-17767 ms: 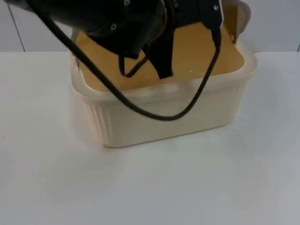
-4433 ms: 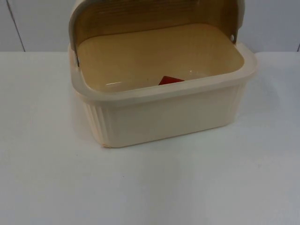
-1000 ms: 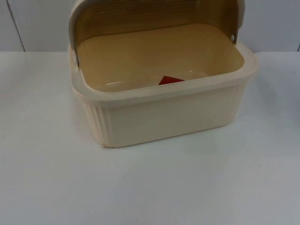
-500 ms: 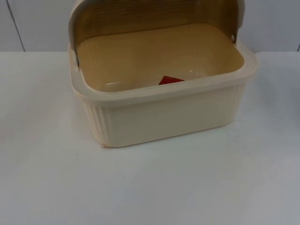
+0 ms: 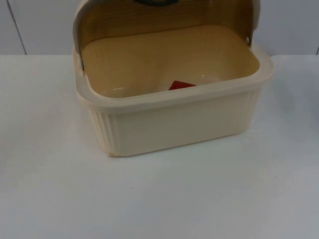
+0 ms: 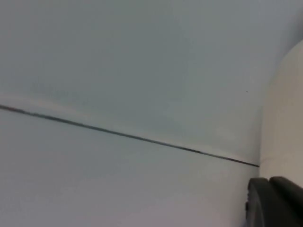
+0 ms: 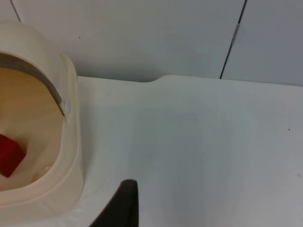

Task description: Open the box lid with the left hand, place the block into the box with the right hand, then close the box lid with the left hand.

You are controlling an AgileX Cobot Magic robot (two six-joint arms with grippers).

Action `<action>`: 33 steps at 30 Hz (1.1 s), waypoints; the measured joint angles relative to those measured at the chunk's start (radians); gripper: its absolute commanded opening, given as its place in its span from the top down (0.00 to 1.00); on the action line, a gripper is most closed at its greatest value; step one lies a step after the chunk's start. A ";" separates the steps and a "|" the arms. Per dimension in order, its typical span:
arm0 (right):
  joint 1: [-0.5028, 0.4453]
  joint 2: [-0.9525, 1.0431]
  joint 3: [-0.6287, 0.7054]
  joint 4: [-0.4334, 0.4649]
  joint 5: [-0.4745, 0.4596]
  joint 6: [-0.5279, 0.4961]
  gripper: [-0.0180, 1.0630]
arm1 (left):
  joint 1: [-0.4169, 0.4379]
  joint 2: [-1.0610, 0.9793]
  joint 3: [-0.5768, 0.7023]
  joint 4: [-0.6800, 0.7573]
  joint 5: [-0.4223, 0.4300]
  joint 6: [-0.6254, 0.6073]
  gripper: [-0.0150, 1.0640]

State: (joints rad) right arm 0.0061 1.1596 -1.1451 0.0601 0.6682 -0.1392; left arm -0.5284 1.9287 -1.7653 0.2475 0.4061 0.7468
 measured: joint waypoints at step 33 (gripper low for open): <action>0.000 0.000 0.000 -0.002 0.000 0.002 0.02 | 0.064 0.038 0.000 -0.375 0.150 0.198 0.99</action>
State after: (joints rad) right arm 0.0061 1.1596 -1.1451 0.0579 0.6682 -0.1377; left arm -0.4646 1.9666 -1.7653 -0.1279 0.5558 0.9446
